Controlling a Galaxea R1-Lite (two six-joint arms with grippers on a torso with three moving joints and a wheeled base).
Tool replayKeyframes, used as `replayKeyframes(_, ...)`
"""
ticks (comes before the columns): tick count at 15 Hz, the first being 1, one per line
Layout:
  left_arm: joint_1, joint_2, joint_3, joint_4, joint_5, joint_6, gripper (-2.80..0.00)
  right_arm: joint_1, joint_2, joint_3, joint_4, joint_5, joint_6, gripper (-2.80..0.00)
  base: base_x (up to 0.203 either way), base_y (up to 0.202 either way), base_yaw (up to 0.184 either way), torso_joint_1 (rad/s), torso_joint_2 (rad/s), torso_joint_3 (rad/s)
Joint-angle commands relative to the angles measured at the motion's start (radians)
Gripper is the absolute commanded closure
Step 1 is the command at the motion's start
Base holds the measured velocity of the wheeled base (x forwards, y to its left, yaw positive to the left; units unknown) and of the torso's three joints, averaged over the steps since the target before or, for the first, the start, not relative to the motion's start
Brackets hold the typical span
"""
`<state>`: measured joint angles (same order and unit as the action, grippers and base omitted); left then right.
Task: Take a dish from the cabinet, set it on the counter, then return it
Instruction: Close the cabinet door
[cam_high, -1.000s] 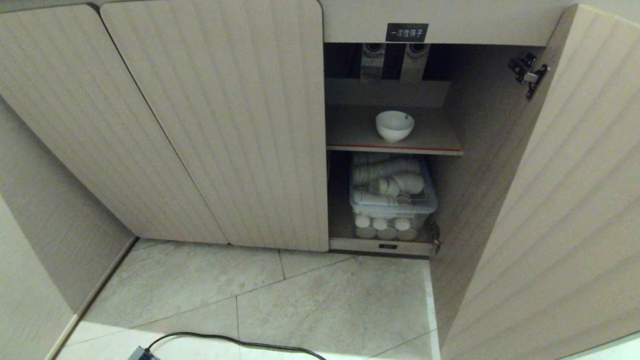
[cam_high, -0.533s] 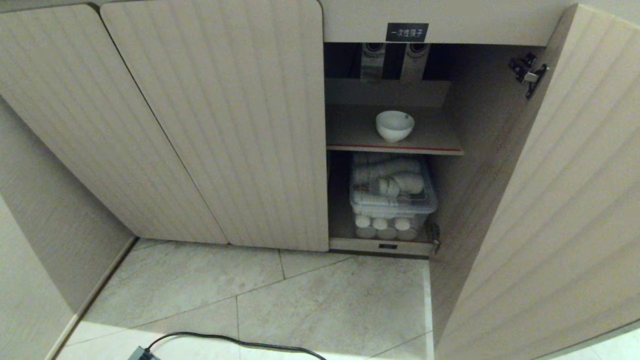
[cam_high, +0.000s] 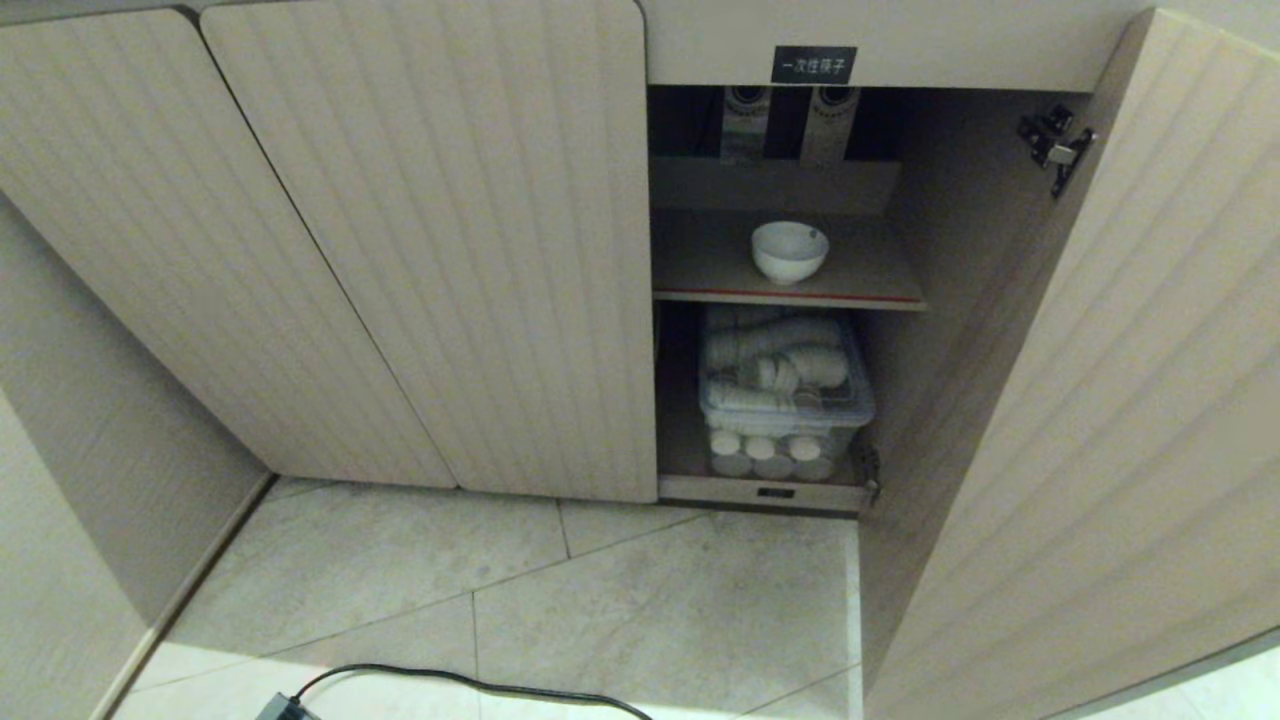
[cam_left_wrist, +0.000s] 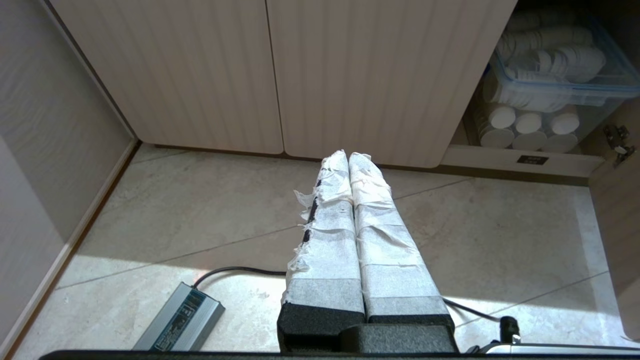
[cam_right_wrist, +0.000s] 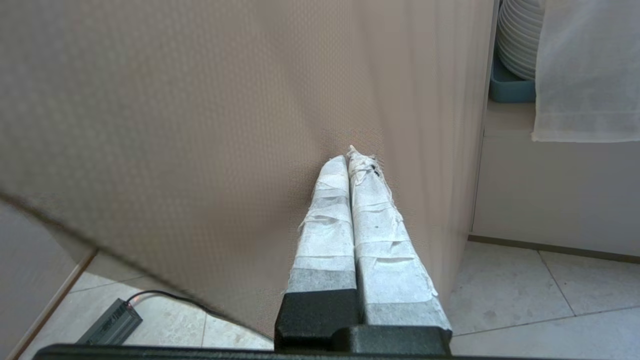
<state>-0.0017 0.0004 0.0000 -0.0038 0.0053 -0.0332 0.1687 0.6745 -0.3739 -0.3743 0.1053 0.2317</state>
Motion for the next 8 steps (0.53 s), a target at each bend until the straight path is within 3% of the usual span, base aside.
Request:
replayKeyframes(1, 0.0, 0.0, -0.002, -0.001, 0.001, -0.001, 0.0, 0.0, 0.028, -0.007, -0.005, 0.001, 0.001, 0.0, 0.0, 0.0, 0.0, 0.0, 0.0, 0.0)
replayKeyframes(8, 0.0, 0.0, 0.0, -0.001, 0.001, -0.001, 0.0, 0.0, 0.117, -0.08, -0.006, -0.001, 0.034, 0.0, 0.0, 0.0, 0.0, 0.0, 0.0, 0.0)
